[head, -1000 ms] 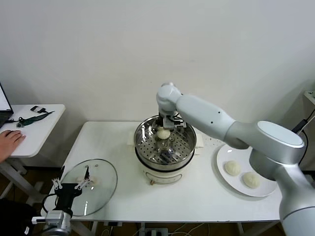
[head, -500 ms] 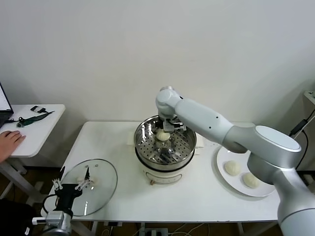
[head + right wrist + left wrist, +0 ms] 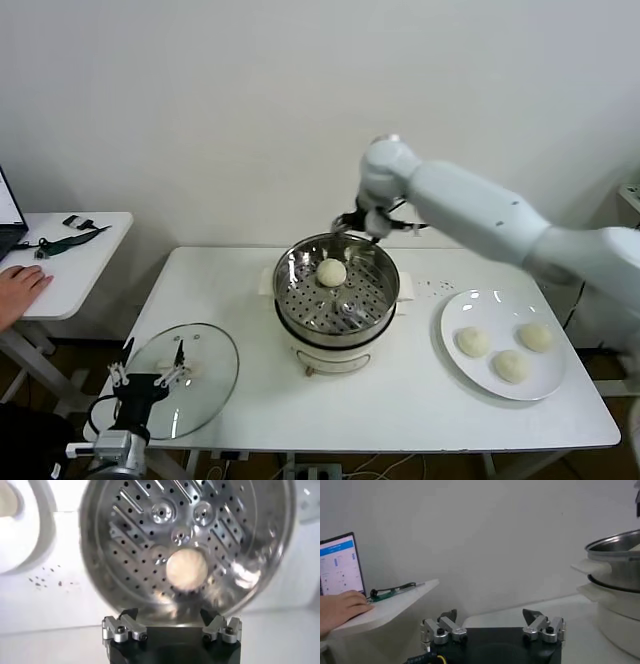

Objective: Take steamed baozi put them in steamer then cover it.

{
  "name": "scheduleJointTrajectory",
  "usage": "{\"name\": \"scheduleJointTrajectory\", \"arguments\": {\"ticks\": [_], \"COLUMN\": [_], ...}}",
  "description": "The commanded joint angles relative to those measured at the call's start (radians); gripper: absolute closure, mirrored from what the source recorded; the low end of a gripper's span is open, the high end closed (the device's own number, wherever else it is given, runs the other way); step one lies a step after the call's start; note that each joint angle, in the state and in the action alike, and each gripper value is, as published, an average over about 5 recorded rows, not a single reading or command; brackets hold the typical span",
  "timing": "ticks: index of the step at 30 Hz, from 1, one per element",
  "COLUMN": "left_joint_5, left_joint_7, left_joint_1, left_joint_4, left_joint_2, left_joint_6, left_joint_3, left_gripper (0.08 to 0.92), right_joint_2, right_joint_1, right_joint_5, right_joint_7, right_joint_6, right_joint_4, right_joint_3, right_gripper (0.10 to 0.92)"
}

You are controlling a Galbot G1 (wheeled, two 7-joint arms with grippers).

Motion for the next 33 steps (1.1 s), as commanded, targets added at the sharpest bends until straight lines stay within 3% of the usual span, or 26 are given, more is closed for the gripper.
{"name": "scheduleJointTrajectory", "arguments": {"ticks": [1, 6, 13, 19, 33], "left_joint_5": [0.002, 0.007, 0.009, 0.019, 0.025], "left_joint_7": [0.0, 0.001, 0.001, 0.001, 0.0], "left_joint_1": [0.0, 0.0, 0.0, 0.002, 0.009], "left_joint_4": [-0.016, -0.023, -0.026, -0.024, -0.016], "left_joint_2": [-0.002, -0.008, -0.005, -0.007, -0.013], "left_joint_6": [0.003, 0.005, 0.012, 0.016, 0.013], "left_joint_3": [0.005, 0.016, 0.013, 0.015, 0.008], "left_gripper": [0.177, 0.177, 0.177, 0.177, 0.177], "right_joint_2": [-0.309, -0.472, -0.568, -0.491, -0.298], "right_joint_1": [0.187, 0.077, -0.318, -0.546, -0.59], "right_joint_5": [0.493, 0.683, 0.591, 0.471, 0.357], "right_joint_7": [0.038, -0.03, -0.086, -0.1, -0.073], "right_joint_6": [-0.429, -0.628, -0.652, -0.632, -0.59], "right_joint_4": [0.112, 0.129, 0.079, -0.041, -0.239], "right_joint_3": [-0.249, -0.246, 0.032, 0.223, 0.293], "right_gripper": [0.203, 0.203, 0.203, 0.203, 0.203]}}
